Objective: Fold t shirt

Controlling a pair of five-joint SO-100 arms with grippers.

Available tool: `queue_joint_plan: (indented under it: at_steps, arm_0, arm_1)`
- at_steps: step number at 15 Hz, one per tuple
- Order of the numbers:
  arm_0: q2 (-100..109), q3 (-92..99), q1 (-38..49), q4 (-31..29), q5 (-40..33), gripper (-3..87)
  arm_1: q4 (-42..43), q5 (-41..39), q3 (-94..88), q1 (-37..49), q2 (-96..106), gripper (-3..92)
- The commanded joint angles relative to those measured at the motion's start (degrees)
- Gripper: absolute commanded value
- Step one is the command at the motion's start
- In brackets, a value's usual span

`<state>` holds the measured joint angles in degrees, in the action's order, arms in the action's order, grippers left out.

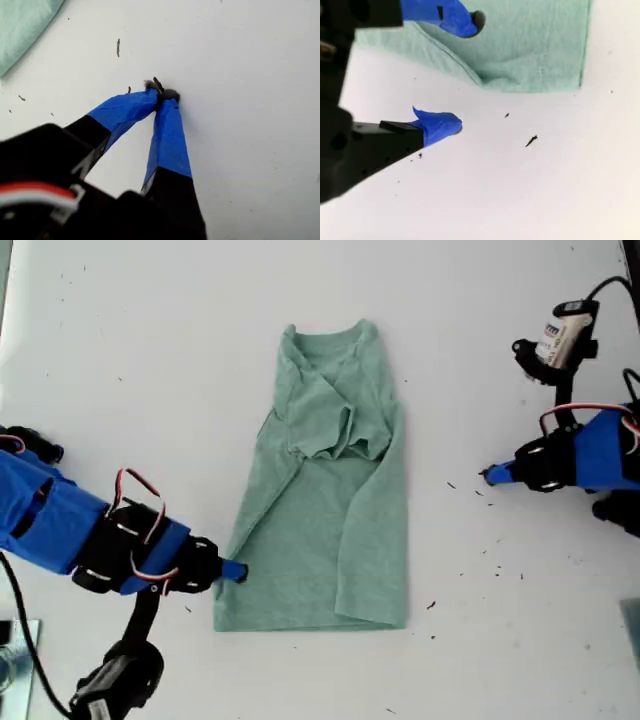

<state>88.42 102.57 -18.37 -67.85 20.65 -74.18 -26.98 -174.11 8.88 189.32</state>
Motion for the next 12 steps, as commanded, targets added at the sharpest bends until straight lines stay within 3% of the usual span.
queue_joint_plan:
  at_steps: [1,2,4,7,8,12]
  arm_0:
    - [-0.1,3.6,-0.6,4.9,2.5,7.6]
    - [-0.2,5.3,0.0,6.2,3.0,-0.2]
    - [4.5,3.5,0.3,3.8,3.3,-0.2]
    - [9.7,-11.6,-0.1,-9.9,3.3,-0.2]
    - [9.5,-16.3,0.5,-11.8,2.1,-0.2]
    - [-6.6,-35.8,3.9,-6.3,-7.6,-0.2]
  arm_1:
    - [-0.4,-0.2,-1.1,-0.1,0.6,2.2]
    - [-0.4,-0.3,-1.2,-0.1,0.7,2.2]
    - [-0.6,-0.4,-1.4,-0.3,1.4,2.2]
    - [-1.1,-0.5,-1.7,-0.3,2.7,2.2]
    - [-1.3,-0.5,-1.7,-0.3,3.0,2.2]
    - [-2.1,-0.4,-2.0,-0.4,4.5,2.2]
